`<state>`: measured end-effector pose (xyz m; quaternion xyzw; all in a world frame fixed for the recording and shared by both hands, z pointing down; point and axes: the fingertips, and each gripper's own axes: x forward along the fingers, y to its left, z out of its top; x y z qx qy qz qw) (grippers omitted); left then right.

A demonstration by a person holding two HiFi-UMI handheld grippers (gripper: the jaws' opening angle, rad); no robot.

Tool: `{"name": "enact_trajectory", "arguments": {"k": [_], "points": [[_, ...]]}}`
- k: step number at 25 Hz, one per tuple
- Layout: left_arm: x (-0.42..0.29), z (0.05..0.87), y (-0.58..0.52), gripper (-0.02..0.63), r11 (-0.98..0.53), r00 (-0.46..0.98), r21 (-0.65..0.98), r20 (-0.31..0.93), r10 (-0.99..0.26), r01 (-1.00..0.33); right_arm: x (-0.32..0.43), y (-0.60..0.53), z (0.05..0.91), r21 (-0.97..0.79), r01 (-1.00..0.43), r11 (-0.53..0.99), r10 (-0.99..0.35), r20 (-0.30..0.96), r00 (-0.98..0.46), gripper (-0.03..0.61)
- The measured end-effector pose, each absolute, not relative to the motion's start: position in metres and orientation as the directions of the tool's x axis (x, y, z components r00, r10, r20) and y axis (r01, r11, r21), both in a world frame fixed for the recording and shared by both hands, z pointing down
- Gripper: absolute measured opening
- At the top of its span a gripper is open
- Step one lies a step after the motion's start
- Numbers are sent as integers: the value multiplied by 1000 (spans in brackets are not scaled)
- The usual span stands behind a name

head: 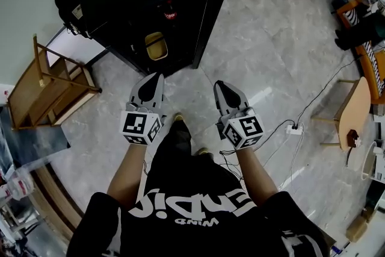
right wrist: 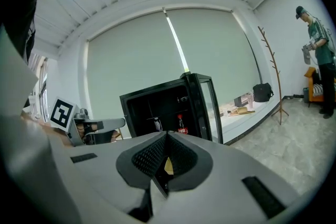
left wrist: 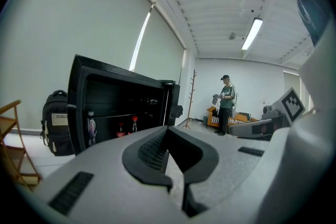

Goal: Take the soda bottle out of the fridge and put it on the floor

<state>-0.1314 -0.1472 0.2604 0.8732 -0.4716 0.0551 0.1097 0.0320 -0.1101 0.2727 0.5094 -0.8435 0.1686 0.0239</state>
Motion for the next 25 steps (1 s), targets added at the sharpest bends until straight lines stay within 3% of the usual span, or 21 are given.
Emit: {"name": "enact_trajectory", "arguments": {"k": [18, 25], "points": [[-133, 351, -165, 6, -494, 506, 117, 119, -854, -861, 14, -135, 380, -243, -836, 492, -835, 142, -532, 25], [-128, 360, -165, 6, -495, 507, 119, 112, -855, -861, 15, -151, 384, -220, -842, 493, -843, 119, -525, 26]]}}
